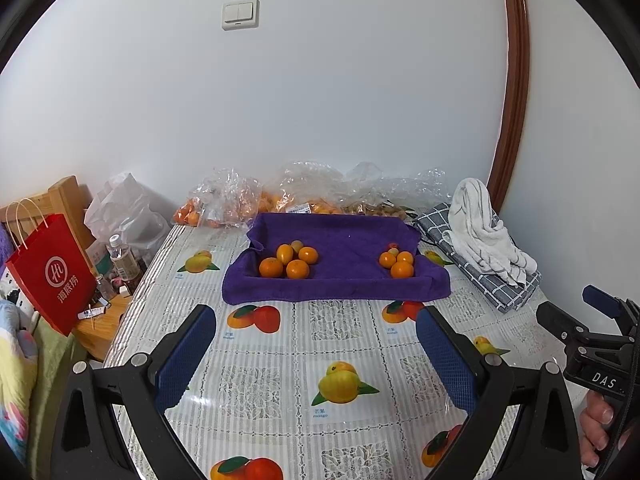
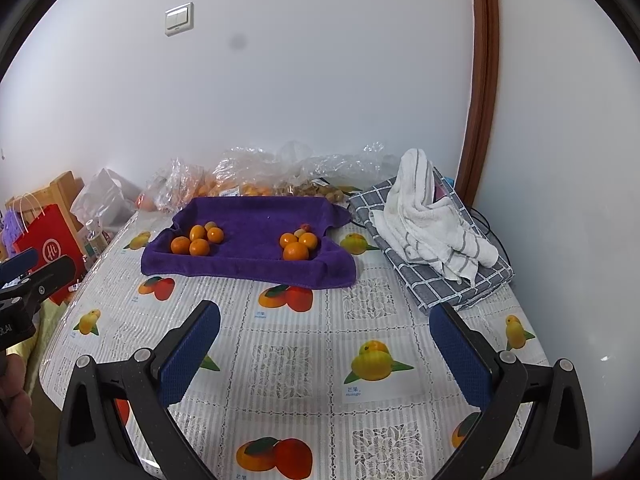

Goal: Organize fruits

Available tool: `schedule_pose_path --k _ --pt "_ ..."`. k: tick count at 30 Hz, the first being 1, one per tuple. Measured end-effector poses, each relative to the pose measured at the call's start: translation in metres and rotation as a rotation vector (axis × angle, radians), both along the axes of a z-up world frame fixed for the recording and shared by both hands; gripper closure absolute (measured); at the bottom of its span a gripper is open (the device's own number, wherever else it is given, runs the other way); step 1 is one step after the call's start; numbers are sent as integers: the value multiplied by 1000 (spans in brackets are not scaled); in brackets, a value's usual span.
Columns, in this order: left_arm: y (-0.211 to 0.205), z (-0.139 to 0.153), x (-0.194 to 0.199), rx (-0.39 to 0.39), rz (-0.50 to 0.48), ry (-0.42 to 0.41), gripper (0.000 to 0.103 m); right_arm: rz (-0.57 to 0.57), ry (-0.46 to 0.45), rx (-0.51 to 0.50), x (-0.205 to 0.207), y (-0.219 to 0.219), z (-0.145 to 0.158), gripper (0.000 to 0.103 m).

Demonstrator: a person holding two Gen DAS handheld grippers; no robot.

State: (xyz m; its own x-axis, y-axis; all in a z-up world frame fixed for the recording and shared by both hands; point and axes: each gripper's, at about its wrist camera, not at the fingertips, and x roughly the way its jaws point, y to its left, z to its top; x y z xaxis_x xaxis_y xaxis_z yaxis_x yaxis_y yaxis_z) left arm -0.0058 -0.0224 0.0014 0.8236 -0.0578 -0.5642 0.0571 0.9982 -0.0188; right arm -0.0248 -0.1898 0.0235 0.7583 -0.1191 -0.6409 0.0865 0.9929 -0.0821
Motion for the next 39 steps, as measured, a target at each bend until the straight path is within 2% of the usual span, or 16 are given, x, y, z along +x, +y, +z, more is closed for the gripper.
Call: schedule_pose_path --k 39 --pt "7 -1 1 -1 6 -6 2 1 -4 -6 -1 4 3 0"
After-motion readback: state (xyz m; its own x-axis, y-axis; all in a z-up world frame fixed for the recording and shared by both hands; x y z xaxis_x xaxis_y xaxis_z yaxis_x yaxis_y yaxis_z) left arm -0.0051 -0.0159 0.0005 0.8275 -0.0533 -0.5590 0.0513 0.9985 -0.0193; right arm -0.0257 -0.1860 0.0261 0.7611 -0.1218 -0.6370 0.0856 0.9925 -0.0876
